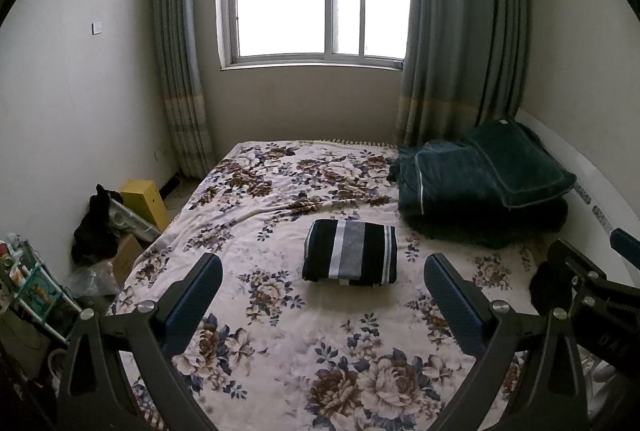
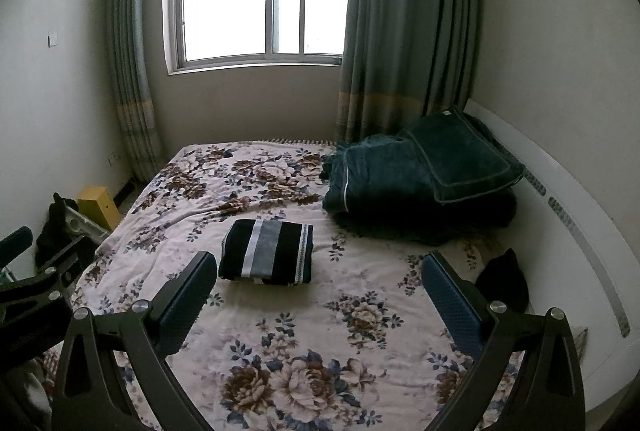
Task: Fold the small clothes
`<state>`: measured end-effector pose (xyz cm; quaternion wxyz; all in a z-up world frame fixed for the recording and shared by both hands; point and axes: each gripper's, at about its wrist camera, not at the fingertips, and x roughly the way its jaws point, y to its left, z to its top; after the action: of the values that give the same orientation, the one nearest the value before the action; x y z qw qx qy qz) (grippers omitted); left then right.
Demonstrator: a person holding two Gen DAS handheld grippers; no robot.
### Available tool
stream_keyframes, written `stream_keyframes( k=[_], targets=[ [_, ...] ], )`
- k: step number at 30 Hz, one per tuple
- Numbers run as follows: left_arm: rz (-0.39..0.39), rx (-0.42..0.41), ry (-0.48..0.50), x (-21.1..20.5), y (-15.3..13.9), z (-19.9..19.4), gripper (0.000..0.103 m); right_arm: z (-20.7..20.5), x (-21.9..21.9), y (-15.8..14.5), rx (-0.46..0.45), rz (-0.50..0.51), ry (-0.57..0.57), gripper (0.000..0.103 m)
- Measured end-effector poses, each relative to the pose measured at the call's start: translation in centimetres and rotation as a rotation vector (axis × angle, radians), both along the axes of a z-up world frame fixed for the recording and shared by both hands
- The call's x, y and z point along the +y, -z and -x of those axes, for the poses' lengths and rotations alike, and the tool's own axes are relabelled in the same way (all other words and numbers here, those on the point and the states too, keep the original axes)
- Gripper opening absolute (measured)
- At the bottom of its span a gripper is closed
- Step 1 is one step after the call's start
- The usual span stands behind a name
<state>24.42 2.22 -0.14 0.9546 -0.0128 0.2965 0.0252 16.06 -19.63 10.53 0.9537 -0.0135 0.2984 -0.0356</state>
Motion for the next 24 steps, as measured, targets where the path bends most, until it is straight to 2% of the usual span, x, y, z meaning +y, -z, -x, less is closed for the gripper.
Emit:
stream_keyframes(
  k=[24],
  targets=[
    [-0.01, -0.022, -0.013, -0.34, -0.54, 0.97, 0.103, 0.52, 0.16, 0.17, -0.001, 0.0, 0.008, 0.103]
  ],
)
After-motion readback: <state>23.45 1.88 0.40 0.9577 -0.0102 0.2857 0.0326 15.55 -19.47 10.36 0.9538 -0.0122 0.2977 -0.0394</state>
